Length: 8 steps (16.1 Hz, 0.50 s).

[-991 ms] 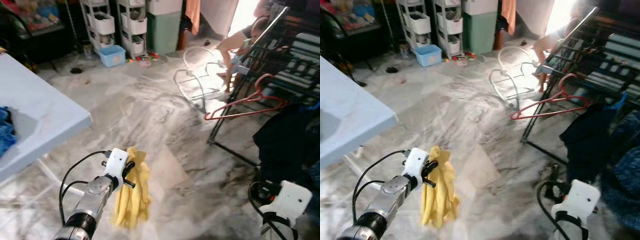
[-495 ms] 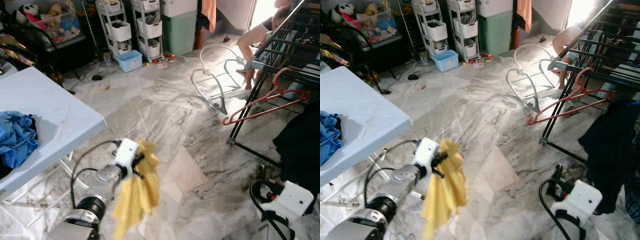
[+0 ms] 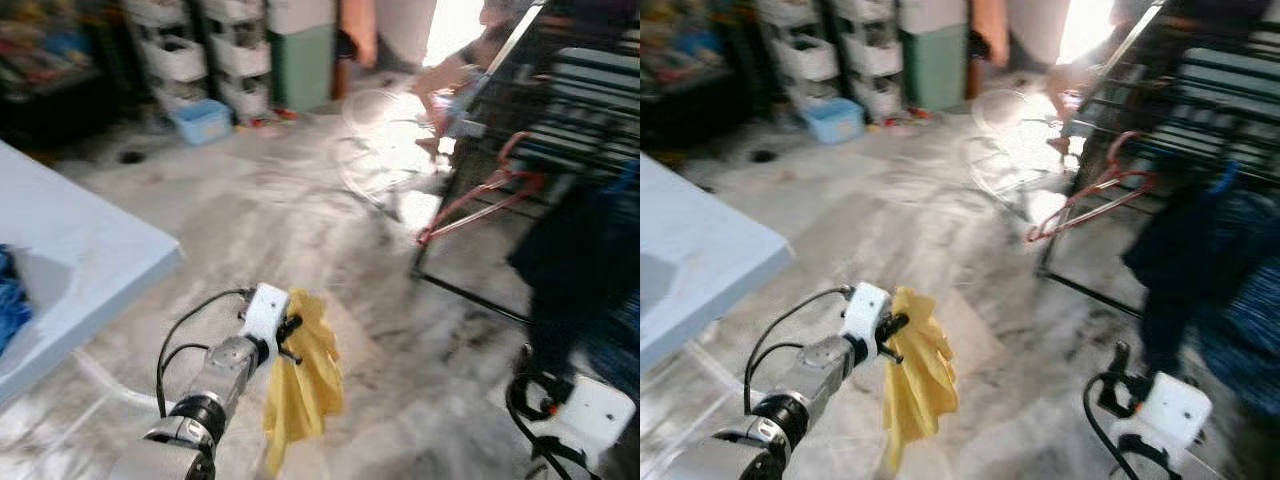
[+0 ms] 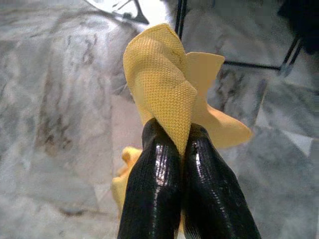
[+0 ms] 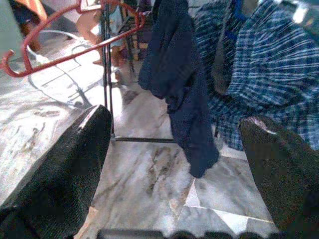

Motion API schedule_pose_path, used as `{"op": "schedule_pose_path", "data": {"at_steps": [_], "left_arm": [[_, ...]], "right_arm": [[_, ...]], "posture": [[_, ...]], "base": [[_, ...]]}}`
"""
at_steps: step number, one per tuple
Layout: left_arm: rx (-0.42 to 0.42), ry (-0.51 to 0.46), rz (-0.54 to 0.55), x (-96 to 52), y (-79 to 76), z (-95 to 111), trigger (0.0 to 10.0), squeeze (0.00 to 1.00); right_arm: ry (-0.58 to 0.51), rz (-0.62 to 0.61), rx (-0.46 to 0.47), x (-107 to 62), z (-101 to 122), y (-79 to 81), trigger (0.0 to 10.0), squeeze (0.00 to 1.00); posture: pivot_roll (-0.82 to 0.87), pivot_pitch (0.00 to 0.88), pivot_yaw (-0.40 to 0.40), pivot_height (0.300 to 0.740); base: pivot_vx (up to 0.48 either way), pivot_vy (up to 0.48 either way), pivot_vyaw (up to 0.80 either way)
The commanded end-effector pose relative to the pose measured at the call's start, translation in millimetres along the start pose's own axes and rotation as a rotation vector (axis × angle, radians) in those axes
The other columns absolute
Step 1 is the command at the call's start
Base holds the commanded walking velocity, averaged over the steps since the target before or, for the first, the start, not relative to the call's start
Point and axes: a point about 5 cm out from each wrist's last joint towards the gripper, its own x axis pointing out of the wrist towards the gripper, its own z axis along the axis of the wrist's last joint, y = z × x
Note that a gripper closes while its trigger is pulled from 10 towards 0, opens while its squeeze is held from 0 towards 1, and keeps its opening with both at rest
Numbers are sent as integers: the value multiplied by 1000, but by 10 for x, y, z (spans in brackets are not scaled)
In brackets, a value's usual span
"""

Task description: Hang hanger

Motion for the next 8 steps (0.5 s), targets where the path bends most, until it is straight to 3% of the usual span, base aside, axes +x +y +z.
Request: {"op": "schedule_pose_path", "data": {"at_steps": [1,4,8], "left_arm": [[3,-66,27,37,56,205,10000,0],[23,-74,-9,78,16,311,10000,0],[55,-86,-34,110,-55,367,10000,0]], "right_arm": [[-15,26,5,24,62,74,10000,0],[-38,29,24,10,143,180,10000,0],[1,40,25,-98,34,228,10000,0]], "posture": [[-26,8,-21,740],[-76,28,11,740],[-73,7,8,740]], "base": [[0,480,-800],[0,480,-800],[0,480,-722]]}}
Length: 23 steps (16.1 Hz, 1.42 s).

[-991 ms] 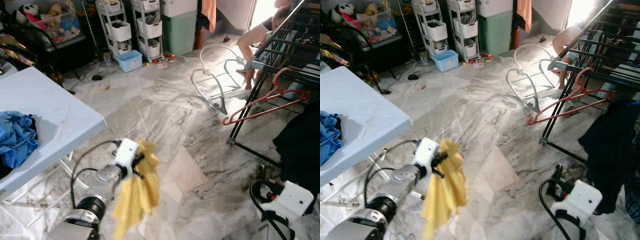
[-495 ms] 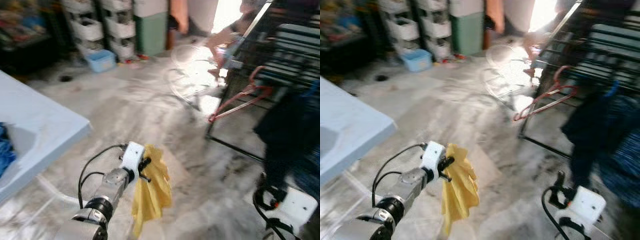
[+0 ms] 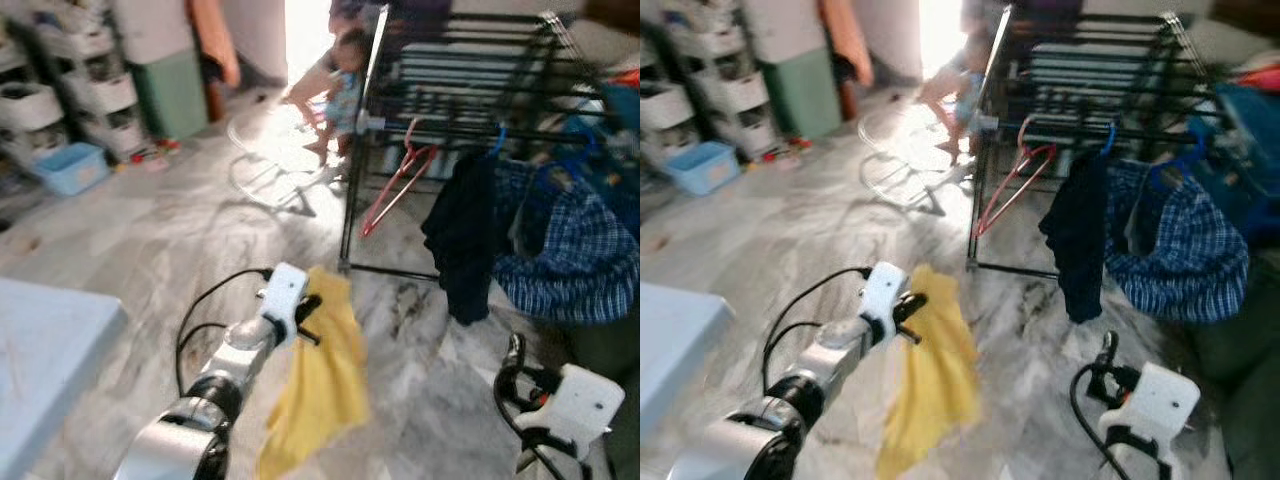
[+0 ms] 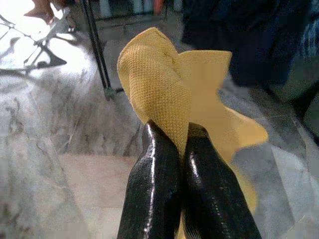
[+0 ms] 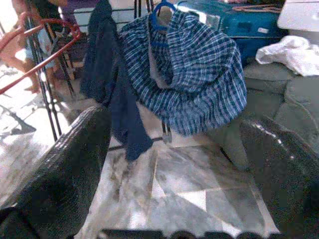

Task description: Hang hanger

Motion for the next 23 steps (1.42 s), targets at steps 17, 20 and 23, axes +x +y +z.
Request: {"op": "schedule_pose_path", "data": {"at_steps": [17,20,23], "left_arm": [[-50,-143,58,-28,-47,59,10000,0],[-29,-142,26,8,-83,119,10000,0],[-24,-144,9,29,-105,159,10000,0]], "right_arm": [[-6,225,-72,174,91,295,10000,0],[-13,206,-65,155,90,288,10000,0],[-20,206,-59,152,104,312,10000,0]], "posture": [[-11,10,-67,740],[-29,18,-43,740],[-38,24,-32,740]], "base": [[112,15,168],[418,0,0],[432,0,0]]}}
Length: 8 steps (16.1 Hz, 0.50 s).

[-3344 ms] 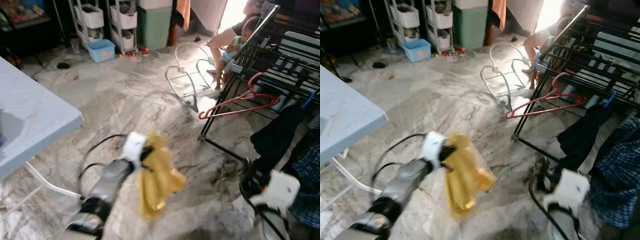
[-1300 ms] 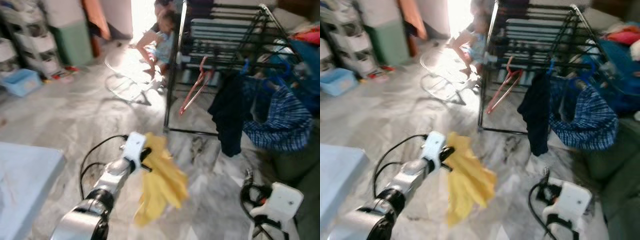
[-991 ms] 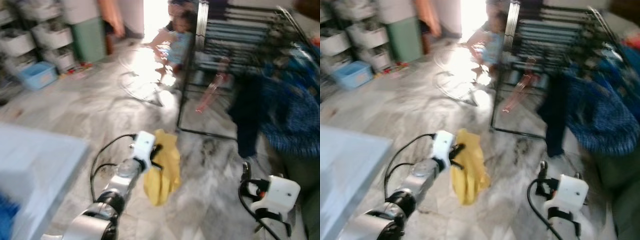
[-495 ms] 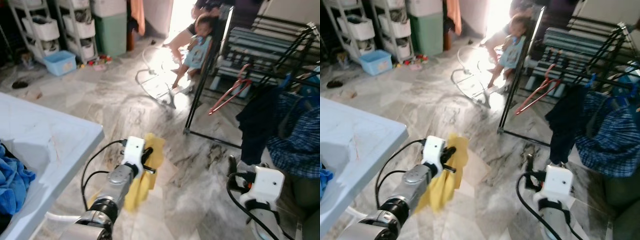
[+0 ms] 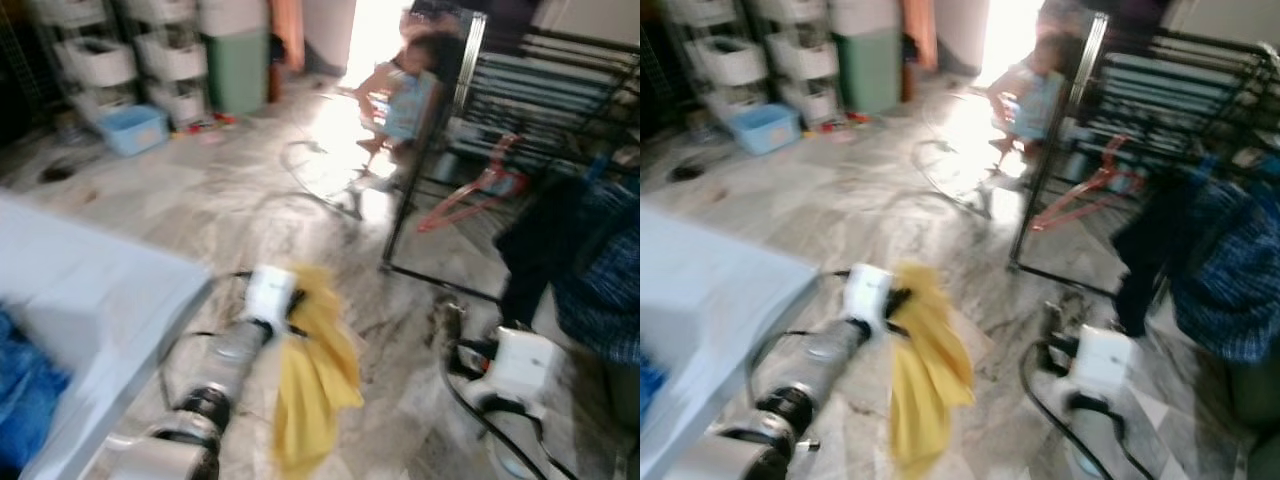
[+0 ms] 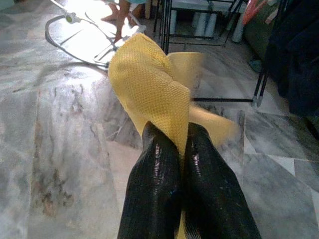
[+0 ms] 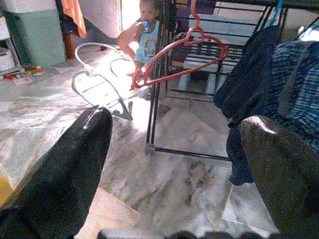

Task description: Hang hanger

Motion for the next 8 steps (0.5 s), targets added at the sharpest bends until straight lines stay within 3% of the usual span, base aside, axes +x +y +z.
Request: {"op": "schedule_pose_path", "data": {"at_steps": [1,4,8], "left_arm": [[13,-43,-55,88,-143,143,10000,0],[15,-29,-88,89,-203,106,10000,0],[12,-17,-104,93,-230,86,10000,0]], "right_arm": [[1,-47,-15,-4,-2,-115,10000,0],[-1,-65,-6,-16,-5,-141,10000,0],[4,-75,-6,-28,-22,-128,10000,0]], "posture": [[-41,24,-25,740],[-43,25,-20,740],[-48,21,-15,740]], "base": [[428,0,0],[431,0,-271],[428,63,0]]}}
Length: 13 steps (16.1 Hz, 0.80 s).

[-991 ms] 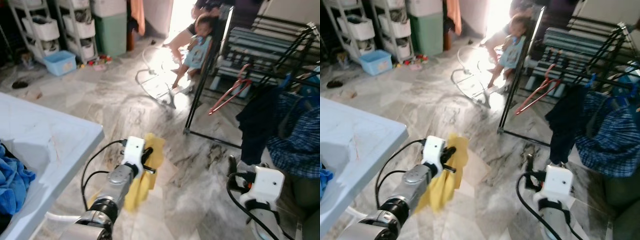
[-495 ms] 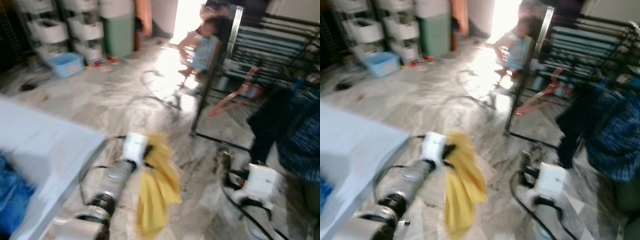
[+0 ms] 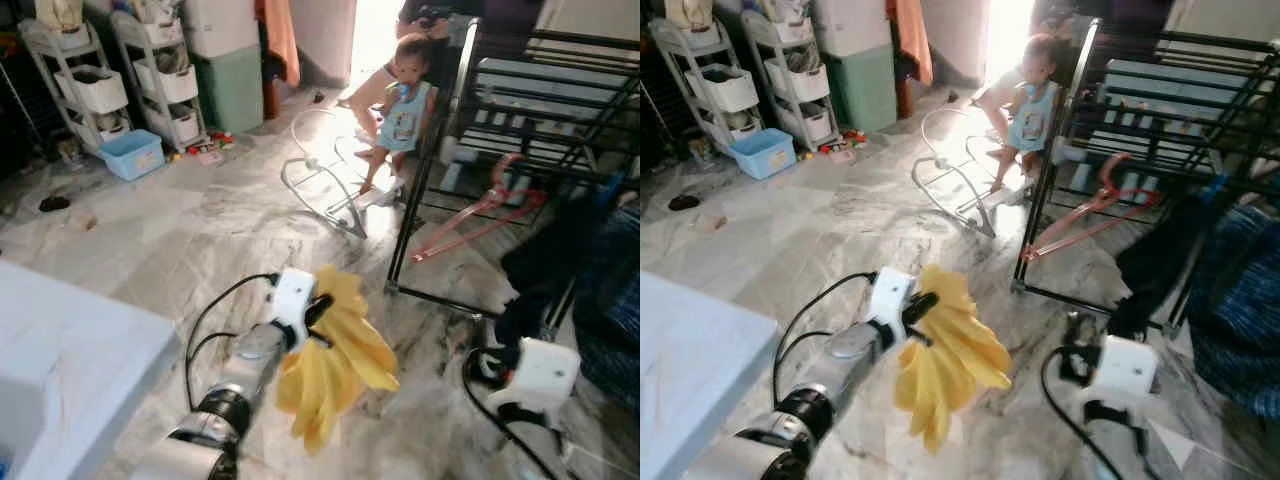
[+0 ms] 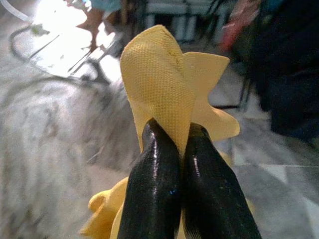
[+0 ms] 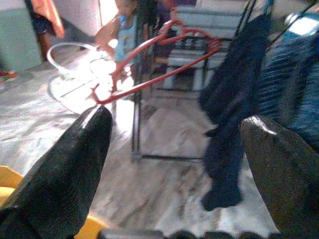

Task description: Hang hanger

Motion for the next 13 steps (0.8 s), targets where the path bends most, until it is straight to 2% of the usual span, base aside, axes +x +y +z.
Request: {"op": "schedule_pose_path", "data": {"at_steps": [1,6,10,13], "left_arm": [[14,-19,-15,39,-24,84,10000,0],[13,-36,-13,40,-34,96,10000,0],[-18,-41,-8,53,-79,83,10000,0],[6,-29,-20,58,-101,69,10000,0]], "right_arm": [[-16,-13,-4,3,33,-24,10000,0],[-13,-21,-7,4,25,-55,10000,0],[-15,-18,-24,8,40,-97,10000,0],[-30,-41,-20,19,79,-125,10000,0]], "posture": [[-48,21,-15,740],[-49,12,-22,740],[-58,0,-35,740],[-66,0,-31,740]], "base": [[398,266,0],[402,263,-431],[338,333,0],[286,384,0]]}}
